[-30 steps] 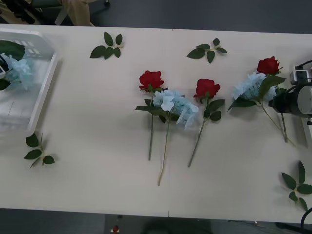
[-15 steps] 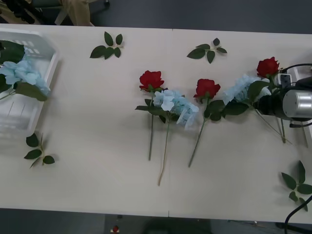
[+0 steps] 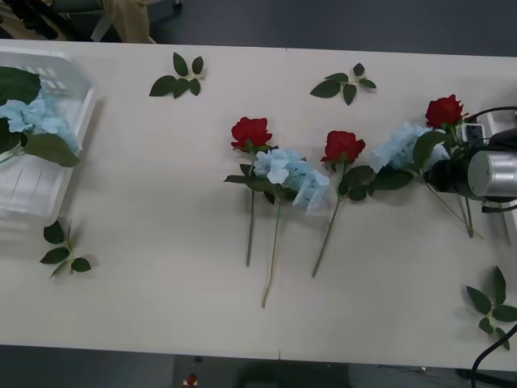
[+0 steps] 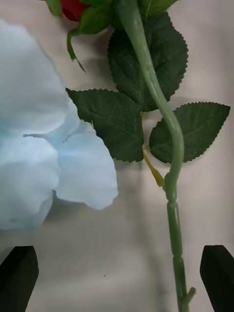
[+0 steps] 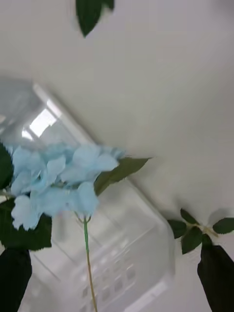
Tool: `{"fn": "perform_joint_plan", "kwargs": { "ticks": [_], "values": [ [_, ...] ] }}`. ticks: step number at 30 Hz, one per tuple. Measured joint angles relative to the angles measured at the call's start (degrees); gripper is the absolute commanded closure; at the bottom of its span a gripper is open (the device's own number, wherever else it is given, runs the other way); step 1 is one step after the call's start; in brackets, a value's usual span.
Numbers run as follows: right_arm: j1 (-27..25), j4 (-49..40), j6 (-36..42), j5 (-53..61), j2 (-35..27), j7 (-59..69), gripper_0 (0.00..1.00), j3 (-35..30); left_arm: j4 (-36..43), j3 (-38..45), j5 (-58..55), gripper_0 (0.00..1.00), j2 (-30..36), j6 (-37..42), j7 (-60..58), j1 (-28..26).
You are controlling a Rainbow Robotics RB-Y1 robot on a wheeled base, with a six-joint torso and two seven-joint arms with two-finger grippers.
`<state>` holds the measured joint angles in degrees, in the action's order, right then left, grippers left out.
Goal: Put the red flowers into the right box and the blue flowers into the left box
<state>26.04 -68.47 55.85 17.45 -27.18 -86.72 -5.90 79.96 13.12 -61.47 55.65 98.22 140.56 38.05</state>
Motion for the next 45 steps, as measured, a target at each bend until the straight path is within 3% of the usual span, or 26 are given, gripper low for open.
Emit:
{"fn": "perform_joint_plan", "kwargs": {
  "ticks": [5,7,10,17,23,26,39,42,43,45],
  "values": [
    [0.00,0.06,0.00,-1.50,0.00,0.00,0.15,-0.01,4.41,-1.78,-10.28,0.00,-3.86,-1.38,0.00,0.00],
    [0.00,0.09,0.00,-1.69,0.00,0.00,0.32,-0.02,4.37,-3.76,-11.54,0.00,-6.40,-3.96,-0.01,0.00],
    [0.00,0.10,0.00,-1.70,0.00,0.00,0.44,-0.02,4.37,-7.95,-11.87,0.00,-9.84,-7.56,-0.10,0.00],
    [0.00,0.11,-0.02,-2.18,0.00,0.00,0.44,-0.03,6.34,-18.87,-7.64,0.00,-13.68,-16.21,-14.13,0.00],
    [0.00,0.12,-0.03,-3.31,0.00,0.00,0.44,-0.07,10.05,-26.16,-1.66,0.00,-15.87,-22.87,-17.01,0.00],
    [0.00,0.12,-0.03,-3.45,0.00,0.00,0.44,-0.10,10.53,-29.50,0.27,0.00,-16.60,-25.92,-25.42,0.00],
    [1.54,4.63,-5.25,-3.99,0.00,0.00,0.44,-0.59,10.50,-30.96,12.55,0.00,-23.68,-28.87,-48.27,0.00],
    [3.04,6.75,-5.83,-4.01,0.00,0.00,0.92,-1.31,10.38,-31.18,12.57,0.00,-24.32,-30.64,-49.58,0.01],
    [3.33,7.15,-5.81,-4.03,0.00,0.00,0.98,-1.40,10.05,-31.64,12.58,0.00,-24.33,-31.30,-49.96,0.05],
    [3.47,7.42,-5.81,-4.04,0.00,0.00,1.00,-1.40,8.59,-33.25,12.83,0.00,-24.33,-32.94,-50.09,0.43]
  ]
}}
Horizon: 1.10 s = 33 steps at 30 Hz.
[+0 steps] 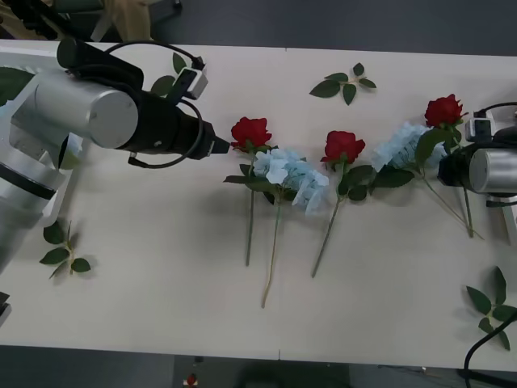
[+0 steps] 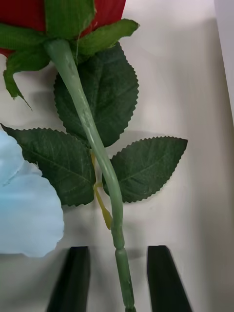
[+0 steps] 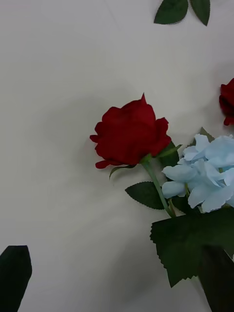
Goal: Put the red flowers into the right box and the blue flowers into the left box
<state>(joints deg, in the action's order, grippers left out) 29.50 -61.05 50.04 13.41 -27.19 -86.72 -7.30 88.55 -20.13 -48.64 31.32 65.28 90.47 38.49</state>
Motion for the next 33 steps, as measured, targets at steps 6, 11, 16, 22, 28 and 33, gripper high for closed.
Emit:
{"fn": "perform_joint_plan", "kwargs": {
  "ticks": [6,11,16,22,28,33],
  "values": [
    [-0.03,0.01,0.01,0.00,0.00,0.00,1.00,0.00,-4.42,-4.45,0.69,0.00,-0.08,-3.91,0.00,1.14],
    [-0.03,0.01,0.01,0.00,0.00,0.00,1.00,0.00,-5.93,-4.51,3.49,0.00,-1.78,-3.97,0.00,1.14],
    [-0.03,0.01,0.01,0.00,0.00,0.00,1.00,-0.02,-6.27,-6.36,8.97,0.00,-3.95,-4.55,0.00,1.15],
    [-0.03,-0.86,1.90,0.08,0.00,-0.01,1.00,-3.18,-9.19,-9.51,10.52,0.00,-6.14,-6.29,0.00,2.14],
    [-0.06,-7.66,10.61,0.30,-0.03,-0.22,1.00,-8.01,-15.55,-13.53,12.07,0.00,-8.51,-11.05,0.00,5.07],
    [-0.27,-14.02,15.62,0.30,-0.80,-1.72,1.00,-8.45,-19.47,-14.90,13.59,0.00,-10.82,-13.41,0.00,6.41]
  ]
}}
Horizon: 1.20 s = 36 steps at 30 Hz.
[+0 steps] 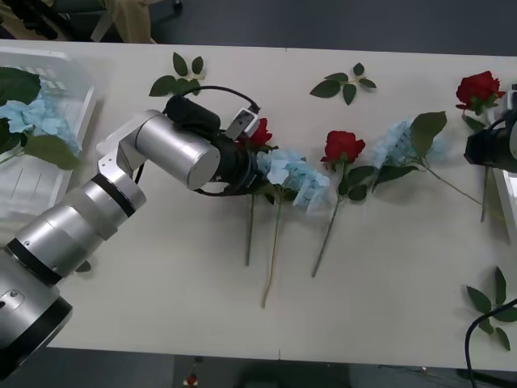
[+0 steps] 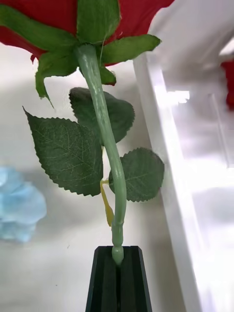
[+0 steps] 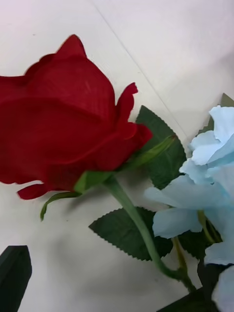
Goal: Put the red flowers into the right box and the blue flowers into the left box
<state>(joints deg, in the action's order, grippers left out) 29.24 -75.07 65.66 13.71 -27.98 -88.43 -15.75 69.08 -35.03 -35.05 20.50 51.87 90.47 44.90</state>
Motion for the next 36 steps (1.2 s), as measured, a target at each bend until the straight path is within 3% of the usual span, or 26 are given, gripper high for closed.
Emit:
{"fn": "perform_joint_plan", "kwargs": {
  "ticks": [8,20,23,25,26,29,32,36],
  "values": [
    [-2.64,-9.38,1.82,1.24,-2.24,-10.42,1.00,1.45,-5.32,-0.56,1.78,0.00,-2.94,-0.10,0.00,2.21],
    [-15.23,-26.96,1.82,9.37,-2.47,-20.12,1.00,-6.29,-5.92,-6.41,1.81,0.04,-2.96,-1.24,-0.04,3.30],
    [-16.69,-27.90,1.99,9.36,-2.47,-20.11,1.00,-7.44,-5.93,-6.65,1.82,0.23,-2.96,-1.24,-0.07,3.30],
    [-16.80,-27.88,3.51,9.13,-2.47,-20.10,1.00,-8.50,-5.94,-6.64,1.83,0.45,-2.96,-1.24,-0.09,3.30],
    [-16.79,-27.85,4.30,8.70,-2.47,-20.07,1.00,-9.06,-5.94,-6.64,1.83,0.51,-2.96,-1.24,-0.09,3.30],
    [-16.79,-27.29,4.43,6.06,-2.52,-19.40,1.00,-10.35,-5.94,-6.64,1.84,0.88,-2.96,-1.24,-0.14,3.30],
    [-16.79,-26.22,3.62,2.95,-3.37,-18.50,1.00,-10.42,-5.94,-6.64,1.84,0.98,-2.96,-1.24,-0.32,3.30],
    [-16.79,-24.40,0.57,2.59,-5.29,-18.50,1.00,-10.47,-5.94,-6.64,1.85,1.00,-2.96,-1.24,-2.83,3.30]
  ]
}}
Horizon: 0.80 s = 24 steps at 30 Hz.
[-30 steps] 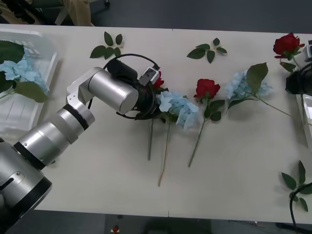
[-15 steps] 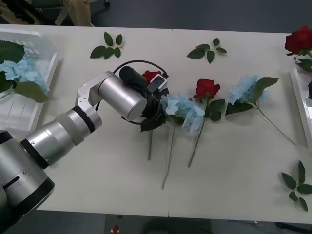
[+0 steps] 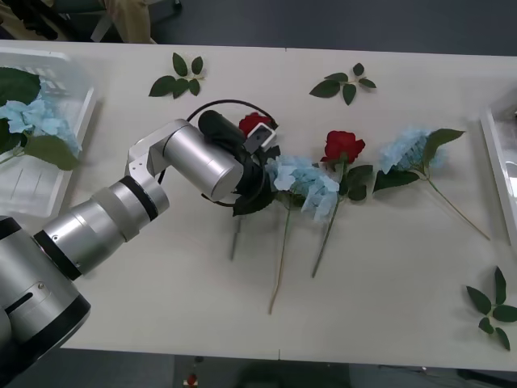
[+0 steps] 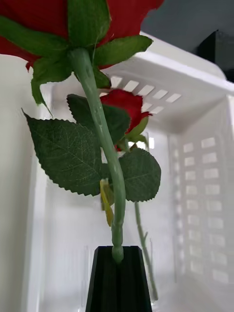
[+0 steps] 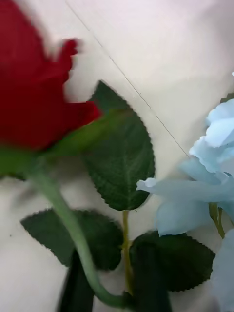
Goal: Put the red flowers into the right box and the blue flowers into the left box
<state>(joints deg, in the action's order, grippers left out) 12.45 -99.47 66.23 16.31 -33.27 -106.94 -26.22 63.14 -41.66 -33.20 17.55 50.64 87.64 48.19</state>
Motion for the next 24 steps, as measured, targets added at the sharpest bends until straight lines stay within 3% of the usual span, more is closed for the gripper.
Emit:
{"fn": "perform_joint_plan", "kwargs": {
  "ticks": [10,16,24],
  "values": [
    [0.00,6.49,-9.11,-2.93,-3.75,2.35,1.00,-2.75,0.00,0.40,3.21,1.00,1.32,0.00,-0.88,0.00],
    [0.01,13.22,-13.73,-1.74,-7.02,3.29,1.00,-1.67,0.13,5.38,2.92,1.00,3.41,0.00,-0.88,0.00],
    [0.01,14.35,-14.99,-1.41,-7.34,3.30,1.00,-0.38,5.84,13.30,-7.74,1.00,7.39,0.00,-0.88,0.00]
  ]
}}
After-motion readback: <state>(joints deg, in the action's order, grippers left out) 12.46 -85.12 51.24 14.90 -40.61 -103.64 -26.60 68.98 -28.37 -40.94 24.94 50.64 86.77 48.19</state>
